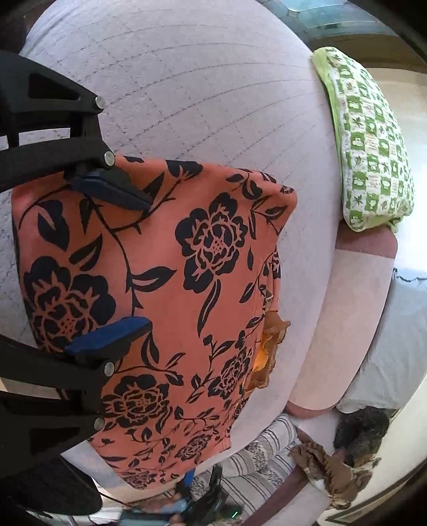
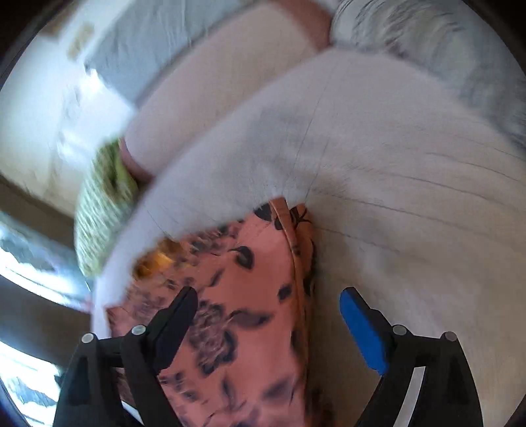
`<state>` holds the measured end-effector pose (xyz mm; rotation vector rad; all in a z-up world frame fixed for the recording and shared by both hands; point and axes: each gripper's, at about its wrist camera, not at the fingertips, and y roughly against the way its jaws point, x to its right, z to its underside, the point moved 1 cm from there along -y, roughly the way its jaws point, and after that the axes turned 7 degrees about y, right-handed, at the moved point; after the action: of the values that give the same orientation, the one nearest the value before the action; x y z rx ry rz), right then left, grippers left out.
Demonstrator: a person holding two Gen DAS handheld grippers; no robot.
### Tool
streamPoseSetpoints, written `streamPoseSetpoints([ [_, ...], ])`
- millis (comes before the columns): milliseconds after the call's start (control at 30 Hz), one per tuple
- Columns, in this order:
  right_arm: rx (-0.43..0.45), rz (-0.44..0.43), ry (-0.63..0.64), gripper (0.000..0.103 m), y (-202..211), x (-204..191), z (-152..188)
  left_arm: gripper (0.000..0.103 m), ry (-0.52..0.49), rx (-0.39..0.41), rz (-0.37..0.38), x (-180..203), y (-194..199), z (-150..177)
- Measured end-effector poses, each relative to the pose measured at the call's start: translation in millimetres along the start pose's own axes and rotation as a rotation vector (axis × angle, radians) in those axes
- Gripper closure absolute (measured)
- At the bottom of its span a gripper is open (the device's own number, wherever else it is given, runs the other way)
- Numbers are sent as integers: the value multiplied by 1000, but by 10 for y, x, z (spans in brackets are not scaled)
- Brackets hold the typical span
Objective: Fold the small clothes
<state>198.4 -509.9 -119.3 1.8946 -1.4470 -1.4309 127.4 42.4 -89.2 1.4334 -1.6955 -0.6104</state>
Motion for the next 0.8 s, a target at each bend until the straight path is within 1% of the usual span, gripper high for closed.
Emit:
streamPoseSetpoints([
  [33,-29,31,15,14,-170,9,-53,32,-3,-3,-2,10,-8,-6],
  [67,-39,42,36,14,-233,7,-60,32,-2,-5,-5,14,-13,-12],
  [100,-30,69,72,26,-272,-39,-77,32,1,-6,-7,16,-21,-17],
  [133,-43,88,90,66,-281,-70,-78,31,3,-5,-5,14,-24,-20],
  [167,-64,71,97,84,-271,-117,-94,31,4,-3,-3,14,-30,-19],
  [200,-44,87,113,84,-171,-149,-74,30,2,-1,-2,16,-35,-17],
  [267,15,164,166,85,-38,-291,-71,30,-5,1,-1,17,-35,-8],
  [300,20,200,173,85,-33,-297,-61,29,-9,4,1,21,-36,-6],
  [333,-16,272,182,84,-142,-258,-31,28,-8,5,3,20,-39,-7],
  [367,-70,295,180,81,-282,-192,-6,28,-8,4,4,22,-45,-8],
  [400,-63,294,174,77,-300,-175,9,28,-9,1,1,30,-49,-15],
  [433,-27,305,170,70,-220,-198,2,28,-7,0,2,27,-46,-13],
  [467,-12,312,162,50,-141,-227,-3,28,-3,2,7,23,-33,-14],
  [500,13,295,151,26,-45,-265,-1,28,2,2,11,17,-34,-16],
  [567,91,272,162,25,183,-409,23,28,7,1,16,5,-30,-16],
  [633,170,254,205,25,468,-639,91,28,18,3,21,-7,-2,-19],
  [700,219,210,221,23,649,-851,203,28,26,4,26,-16,31,-25],
  [733,228,173,227,15,714,-956,287,28,31,8,29,-22,58,-28],
  [800,199,127,255,9,736,-1153,485,28,41,19,33,-39,132,-33],
])
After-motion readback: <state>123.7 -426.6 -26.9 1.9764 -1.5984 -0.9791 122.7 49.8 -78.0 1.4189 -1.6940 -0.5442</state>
